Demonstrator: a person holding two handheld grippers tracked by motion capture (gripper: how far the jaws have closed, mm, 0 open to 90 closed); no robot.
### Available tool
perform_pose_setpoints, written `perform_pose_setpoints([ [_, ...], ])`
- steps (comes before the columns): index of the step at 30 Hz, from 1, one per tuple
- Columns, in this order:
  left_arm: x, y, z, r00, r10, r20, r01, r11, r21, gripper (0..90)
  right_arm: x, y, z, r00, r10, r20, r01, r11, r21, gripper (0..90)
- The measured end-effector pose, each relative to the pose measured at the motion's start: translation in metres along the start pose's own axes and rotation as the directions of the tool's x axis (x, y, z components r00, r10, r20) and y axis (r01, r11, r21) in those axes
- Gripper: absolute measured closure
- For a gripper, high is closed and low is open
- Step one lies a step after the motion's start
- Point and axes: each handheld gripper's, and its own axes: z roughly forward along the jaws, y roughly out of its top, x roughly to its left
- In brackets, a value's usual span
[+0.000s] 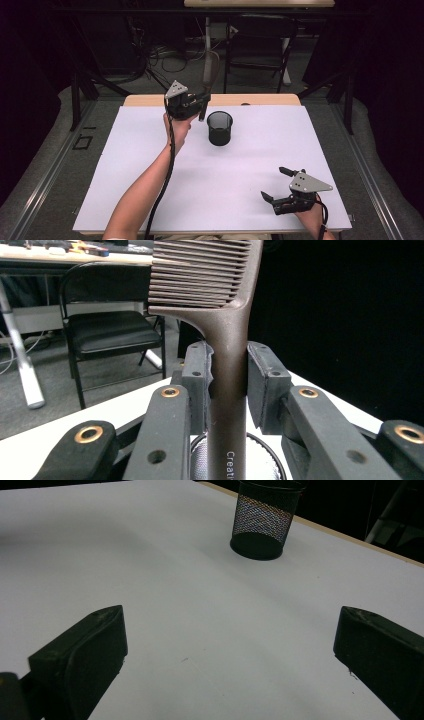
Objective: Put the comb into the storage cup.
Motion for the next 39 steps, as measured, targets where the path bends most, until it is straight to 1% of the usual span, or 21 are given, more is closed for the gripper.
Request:
perform_pose_setpoints([
  [1, -0.001, 0.000, 0.000, 1.0000, 0.009, -0.003, -0.009, 1.0000, 0.004, 72.5, 0.000, 0.000, 0.000, 1.0000, -0.001, 0.001, 0.001, 1.000, 0.001, 0.3],
  [4, -0.001, 0.000, 0.003, 0.9999, 0.010, 0.003, -0.010, 0.9999, -0.009, 72.5, 0.000, 0.000, 0.000, 1.0000, 0.001, 0.000, -0.001, 1.000, 0.002, 0.3],
  [6, -0.001, 0.000, 0.004, 1.0000, 0.007, 0.007, -0.007, 0.9998, -0.017, 72.6, 0.000, 0.000, 0.000, 1.0000, 0.001, 0.001, -0.001, 1.000, 0.001, 0.3],
  [7, -0.001, 0.000, 0.004, 1.0000, 0.008, 0.002, -0.008, 0.9998, -0.018, 72.5, 0.000, 0.000, 0.000, 1.0000, 0.000, 0.000, 0.000, 1.000, 0.001, 0.3],
  [22, 0.000, 0.001, 0.013, 1.0000, 0.006, 0.003, -0.006, 0.9995, -0.032, 72.6, 0.000, 0.000, 0.000, 1.0000, 0.001, -0.001, -0.001, 1.000, 0.001, 0.3],
  [25, 0.000, 0.000, 0.014, 1.0000, -0.001, 0.007, 0.001, 0.9991, -0.041, 72.6, -0.001, 0.000, 0.000, 1.0000, 0.003, -0.002, -0.003, 1.000, 0.002, 0.4],
  [28, 0.000, 0.000, 0.016, 0.9999, 0.006, 0.008, -0.005, 0.9989, -0.046, 72.6, -0.001, 0.000, 0.001, 1.0000, 0.002, -0.003, -0.002, 1.000, 0.002, 0.4],
  [32, 0.000, 0.000, 0.018, 0.9999, -0.003, 0.012, 0.003, 0.9982, -0.060, 72.5, -0.001, 0.000, 0.000, 1.0000, 0.004, -0.003, -0.004, 1.000, 0.003, 0.4],
  [39, -0.001, -0.001, 0.021, 0.9998, -0.003, 0.017, 0.005, 0.9972, -0.074, 72.6, -0.001, 0.000, 0.000, 1.0000, 0.002, -0.004, -0.002, 1.000, 0.002, 0.4],
])
